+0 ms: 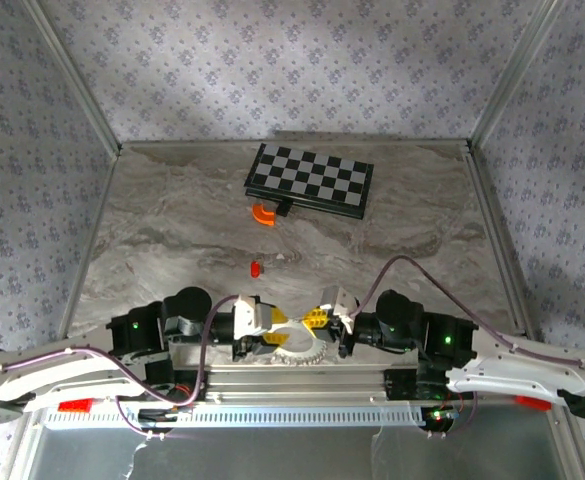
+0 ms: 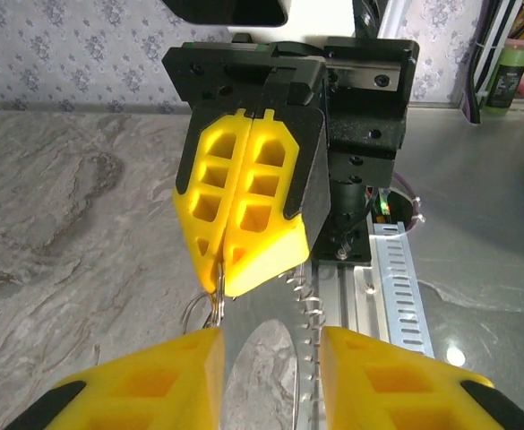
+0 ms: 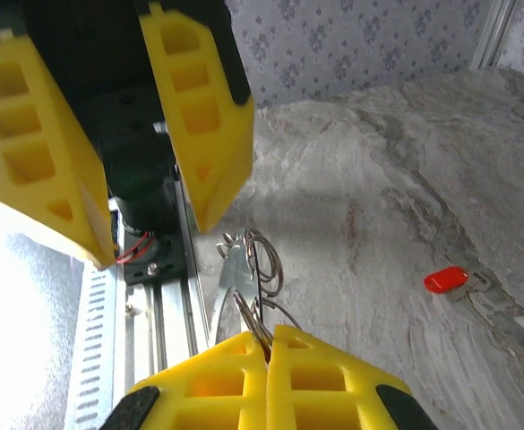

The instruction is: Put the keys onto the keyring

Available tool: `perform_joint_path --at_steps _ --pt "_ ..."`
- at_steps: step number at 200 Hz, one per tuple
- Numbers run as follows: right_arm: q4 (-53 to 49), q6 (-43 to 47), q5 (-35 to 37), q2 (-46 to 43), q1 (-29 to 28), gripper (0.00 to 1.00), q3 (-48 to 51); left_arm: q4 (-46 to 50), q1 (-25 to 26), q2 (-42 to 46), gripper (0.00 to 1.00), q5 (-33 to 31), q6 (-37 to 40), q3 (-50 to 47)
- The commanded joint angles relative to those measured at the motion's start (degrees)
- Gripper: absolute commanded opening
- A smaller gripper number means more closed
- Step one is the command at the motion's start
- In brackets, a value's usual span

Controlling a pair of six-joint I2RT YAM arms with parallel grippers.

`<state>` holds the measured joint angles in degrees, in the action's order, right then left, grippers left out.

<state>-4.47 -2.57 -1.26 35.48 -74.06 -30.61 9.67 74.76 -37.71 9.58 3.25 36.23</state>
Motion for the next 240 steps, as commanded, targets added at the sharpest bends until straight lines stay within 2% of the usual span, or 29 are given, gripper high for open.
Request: perform_joint_path --at_steps 1,75,105,153,215,240 --pt "9.20 -2.80 0.24 -1.71 -0.03 0.00 1.43 -7.82 0.47 -0.32 0.34 0.22 -1.49 -0.84" --pt "11.68 -3.58 0.12 -2.26 -0.03 0.00 2.31 -13.43 0.46 -2.87 0.28 -3.14 1.04 -1.70" --pt "11.41 -3.25 0.20 -2.26 -0.14 0.00 2.28 -13.12 0.44 -3.25 0.24 -5.72 2.11 -1.42" --pt "10.81 -2.88 1.42 -2.68 -0.16 0.00 2.57 -10.12 0.43 -0.54 0.23 -8.83 3.00 -1.79" --pt "10.81 -2.68 1.47 -2.74 -0.12 0.00 2.66 -8.33 0.47 -3.65 0.23 -8.11 3.80 -0.18" --pt "10.69 -2.84 1.42 -2.88 -0.19 0.00 2.58 -8.79 0.47 -4.49 0.19 -7.87 4.08 -0.10"
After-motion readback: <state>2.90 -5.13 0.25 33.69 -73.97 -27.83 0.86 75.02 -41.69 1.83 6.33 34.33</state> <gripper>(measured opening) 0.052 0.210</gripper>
